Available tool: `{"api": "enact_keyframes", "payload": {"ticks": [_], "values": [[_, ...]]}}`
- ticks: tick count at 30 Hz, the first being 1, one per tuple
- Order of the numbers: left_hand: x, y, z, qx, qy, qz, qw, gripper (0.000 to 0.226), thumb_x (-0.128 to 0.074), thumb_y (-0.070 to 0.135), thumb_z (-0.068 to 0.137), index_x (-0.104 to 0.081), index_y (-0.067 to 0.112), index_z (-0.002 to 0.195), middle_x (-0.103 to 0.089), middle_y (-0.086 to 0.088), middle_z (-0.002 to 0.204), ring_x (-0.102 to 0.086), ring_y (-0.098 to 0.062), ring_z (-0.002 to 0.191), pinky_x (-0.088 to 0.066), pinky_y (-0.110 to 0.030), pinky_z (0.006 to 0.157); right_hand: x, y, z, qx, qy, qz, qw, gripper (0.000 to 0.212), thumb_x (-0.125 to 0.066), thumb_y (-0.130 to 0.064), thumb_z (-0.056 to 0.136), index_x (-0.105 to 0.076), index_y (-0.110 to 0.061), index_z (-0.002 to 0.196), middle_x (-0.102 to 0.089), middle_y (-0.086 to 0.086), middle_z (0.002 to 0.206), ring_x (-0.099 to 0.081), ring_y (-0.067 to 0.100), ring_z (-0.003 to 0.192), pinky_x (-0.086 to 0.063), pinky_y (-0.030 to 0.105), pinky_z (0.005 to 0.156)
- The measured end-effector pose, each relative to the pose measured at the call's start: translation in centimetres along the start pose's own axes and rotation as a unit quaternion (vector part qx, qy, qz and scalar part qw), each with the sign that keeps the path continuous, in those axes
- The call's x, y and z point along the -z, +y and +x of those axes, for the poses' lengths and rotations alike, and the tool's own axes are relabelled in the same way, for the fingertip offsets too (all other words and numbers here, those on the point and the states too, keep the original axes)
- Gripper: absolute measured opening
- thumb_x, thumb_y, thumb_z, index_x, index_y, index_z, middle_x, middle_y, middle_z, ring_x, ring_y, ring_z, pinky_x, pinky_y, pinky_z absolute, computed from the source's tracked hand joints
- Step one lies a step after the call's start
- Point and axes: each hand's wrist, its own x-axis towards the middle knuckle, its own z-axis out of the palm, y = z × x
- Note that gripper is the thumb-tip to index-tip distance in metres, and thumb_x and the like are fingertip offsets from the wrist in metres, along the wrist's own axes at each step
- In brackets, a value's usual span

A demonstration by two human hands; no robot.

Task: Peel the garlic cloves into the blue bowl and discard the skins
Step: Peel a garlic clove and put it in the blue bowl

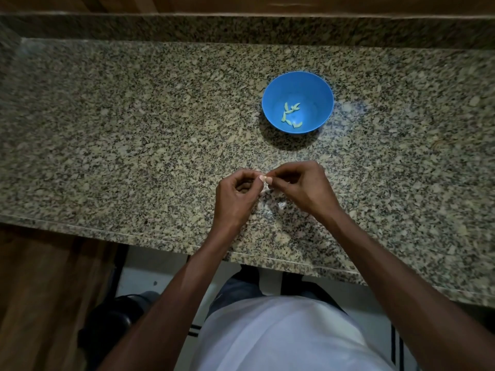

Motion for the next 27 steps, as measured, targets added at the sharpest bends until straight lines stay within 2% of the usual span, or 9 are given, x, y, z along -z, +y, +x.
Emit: {"api": "enact_keyframes", "payload": {"ticks": [4,7,9,11,14,17,19,23,27], "values": [[0.3,0.0,0.1,-0.044,-0.001,0.041,0.998,0.011,-0.074,0.017,0.095,-0.075,0.012,0.104,-0.075,0.001,0.093,-0.072,-0.012,0.085,-0.059,-0.023,0.072,0.0,-0.4,-0.3,-0.108,-0.018,0.198,0.974,0.014,-0.080,-0.011,0.090,-0.079,0.000,0.100,-0.079,0.017,0.088,-0.076,0.023,0.080,-0.063,0.030,0.077],[0.3,0.0,0.1,-0.069,-0.006,0.066,0.995,0.010,-0.074,0.018,0.095,-0.075,0.012,0.103,-0.075,0.003,0.092,-0.070,-0.008,0.083,-0.056,-0.017,0.071,-0.3,-0.7,-0.4,-0.130,-0.009,0.194,0.972,0.012,-0.076,-0.007,0.093,-0.077,0.002,0.101,-0.078,0.019,0.087,-0.074,0.018,0.074,-0.060,0.024,0.070],[0.5,-0.2,0.1,-0.072,-0.004,0.066,0.995,0.010,-0.073,0.018,0.095,-0.075,0.012,0.104,-0.074,0.002,0.091,-0.070,-0.009,0.083,-0.057,-0.019,0.071,-0.6,-0.7,-0.3,-0.163,-0.018,0.216,0.962,0.013,-0.074,-0.008,0.095,-0.077,0.003,0.102,-0.078,0.018,0.089,-0.073,0.017,0.076,-0.061,0.026,0.073],[0.5,-0.2,0.0,-0.078,-0.004,0.069,0.995,0.011,-0.074,0.017,0.095,-0.075,0.012,0.104,-0.074,0.001,0.091,-0.070,-0.012,0.083,-0.059,-0.021,0.072,-0.7,-0.7,0.0,-0.226,-0.031,0.278,0.933,0.012,-0.073,-0.007,0.095,-0.077,0.004,0.100,-0.076,0.017,0.088,-0.071,0.017,0.077,-0.059,0.029,0.077],[0.5,-0.1,0.0,-0.085,-0.003,0.072,0.994,0.012,-0.074,0.018,0.094,-0.075,0.011,0.105,-0.074,0.002,0.092,-0.070,-0.010,0.084,-0.057,-0.019,0.072,-1.1,-0.7,0.3,-0.304,-0.050,0.384,0.870,0.010,-0.067,-0.004,0.097,-0.074,0.003,0.096,-0.072,0.011,0.083,-0.067,0.013,0.072,-0.057,0.025,0.073],[0.3,-0.1,0.2,-0.088,-0.006,0.077,0.993,0.014,-0.075,0.020,0.094,-0.075,0.012,0.104,-0.074,0.002,0.092,-0.070,-0.009,0.084,-0.058,-0.019,0.072,-1.3,-0.5,0.3,-0.323,-0.048,0.440,0.836,0.010,-0.064,-0.004,0.099,-0.071,0.001,0.094,-0.071,0.007,0.079,-0.065,0.012,0.072,-0.057,0.024,0.076],[0.2,-0.2,0.2,-0.080,0.000,0.073,0.994,0.012,-0.075,0.020,0.094,-0.075,0.012,0.103,-0.074,0.002,0.091,-0.070,-0.009,0.082,-0.058,-0.021,0.071,-1.5,-0.2,0.2,-0.299,-0.044,0.432,0.850,0.012,-0.066,-0.007,0.100,-0.072,0.003,0.101,-0.073,0.009,0.085,-0.067,0.012,0.077,-0.058,0.025,0.080],[0.1,-0.4,0.3,-0.037,0.020,0.030,0.999,0.011,-0.074,0.021,0.095,-0.076,0.012,0.101,-0.076,0.000,0.089,-0.073,-0.016,0.082,-0.061,-0.027,0.072,-1.6,0.8,-0.3,-0.174,-0.030,0.309,0.935,0.025,-0.069,-0.015,0.100,-0.071,0.006,0.112,-0.073,0.011,0.093,-0.067,0.016,0.083,-0.058,0.026,0.083],[0.2,-0.4,0.7,0.000,0.033,0.010,0.999,0.013,-0.075,0.025,0.094,-0.076,0.013,0.100,-0.076,-0.004,0.087,-0.072,-0.017,0.080,-0.056,-0.027,0.067,-1.3,0.8,-0.5,-0.136,0.005,0.252,0.958,0.014,-0.068,-0.013,0.100,-0.073,-0.002,0.106,-0.076,0.008,0.092,-0.071,0.019,0.087,-0.061,0.027,0.084]]}}
